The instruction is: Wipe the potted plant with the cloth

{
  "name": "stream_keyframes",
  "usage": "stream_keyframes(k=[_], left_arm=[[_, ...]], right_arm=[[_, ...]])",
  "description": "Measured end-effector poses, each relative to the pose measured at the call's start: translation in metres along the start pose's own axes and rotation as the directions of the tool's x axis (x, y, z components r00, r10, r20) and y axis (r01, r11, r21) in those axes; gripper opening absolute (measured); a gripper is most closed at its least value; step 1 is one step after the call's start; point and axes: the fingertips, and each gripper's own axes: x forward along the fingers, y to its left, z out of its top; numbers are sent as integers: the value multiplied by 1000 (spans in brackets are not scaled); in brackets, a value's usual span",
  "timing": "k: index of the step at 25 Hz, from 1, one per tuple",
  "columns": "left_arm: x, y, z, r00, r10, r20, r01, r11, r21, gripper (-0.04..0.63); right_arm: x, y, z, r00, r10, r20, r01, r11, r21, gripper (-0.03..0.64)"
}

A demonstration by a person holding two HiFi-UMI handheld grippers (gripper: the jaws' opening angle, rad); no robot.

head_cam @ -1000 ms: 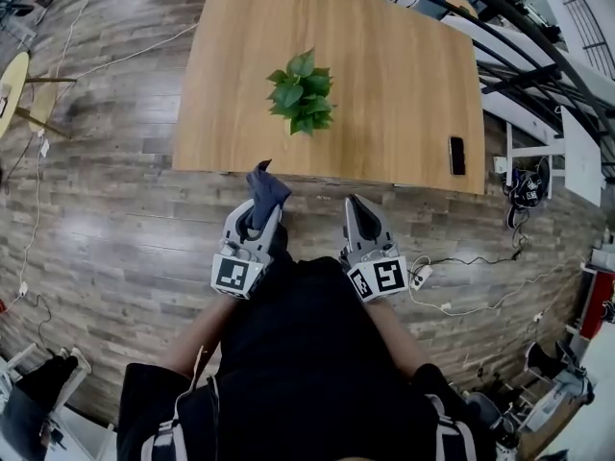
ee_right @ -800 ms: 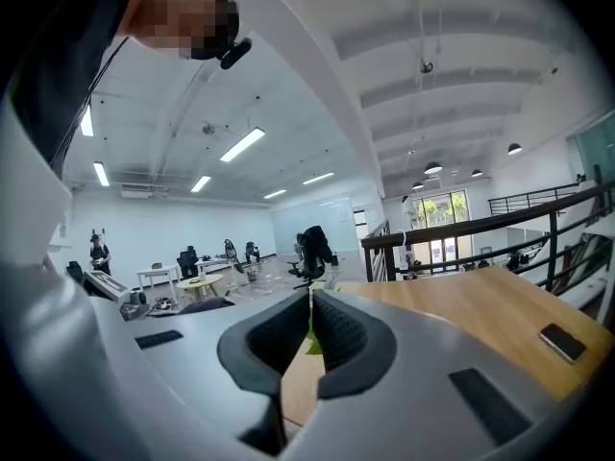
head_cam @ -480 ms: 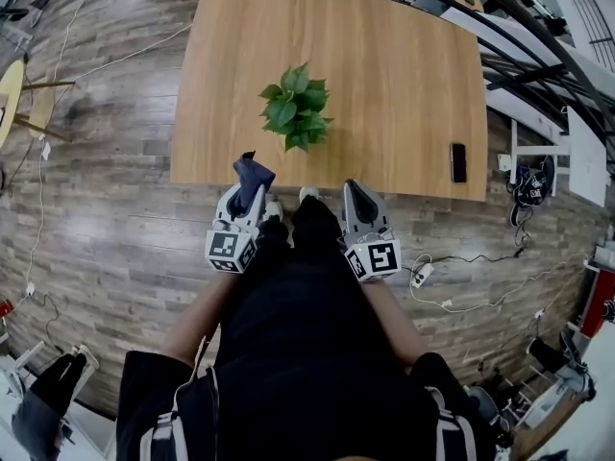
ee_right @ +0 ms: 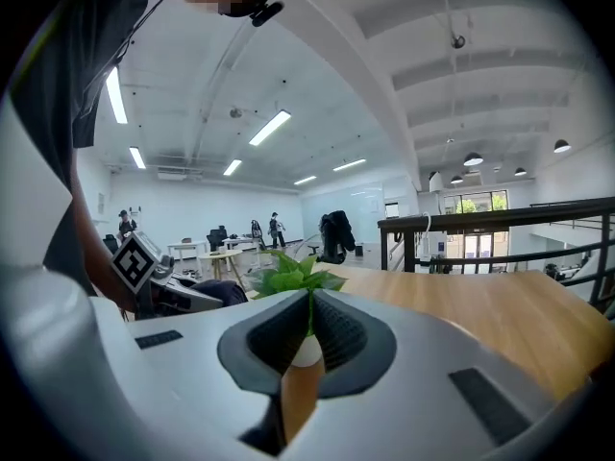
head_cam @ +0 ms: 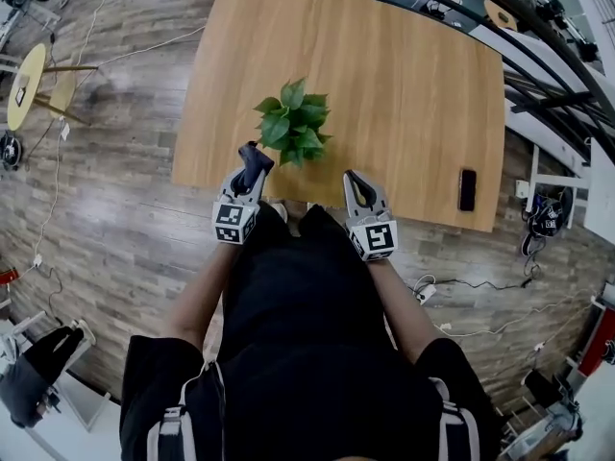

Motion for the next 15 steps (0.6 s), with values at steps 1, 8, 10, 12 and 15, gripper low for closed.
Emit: stream_keyframes(k=[1,8,10,12,15], left_arm=[[10,5,-8,1000,11,-25,-11,1000,27,112],[53,10,-29,990,-16,-140,21,999,34,112],[66,12,-30,988,-26,-155,36,997,64,112],[75,14,-34,984,-31,-175,53,991,123,112],[87,12,-31,981,-42,-190,77,980,182,112]], right_arm=[[7,-5,-6,1000,17,-10,-17,1000,-10,20],[57,-15,-79,955,187,-231,-201,979,-38,188],[74,-16,-89,933,231,-275,-261,963,-75,231],[88,-9,-98,904,281,-321,-335,934,-126,240],[108,-5,-106,867,333,-371,-418,891,-177,242]])
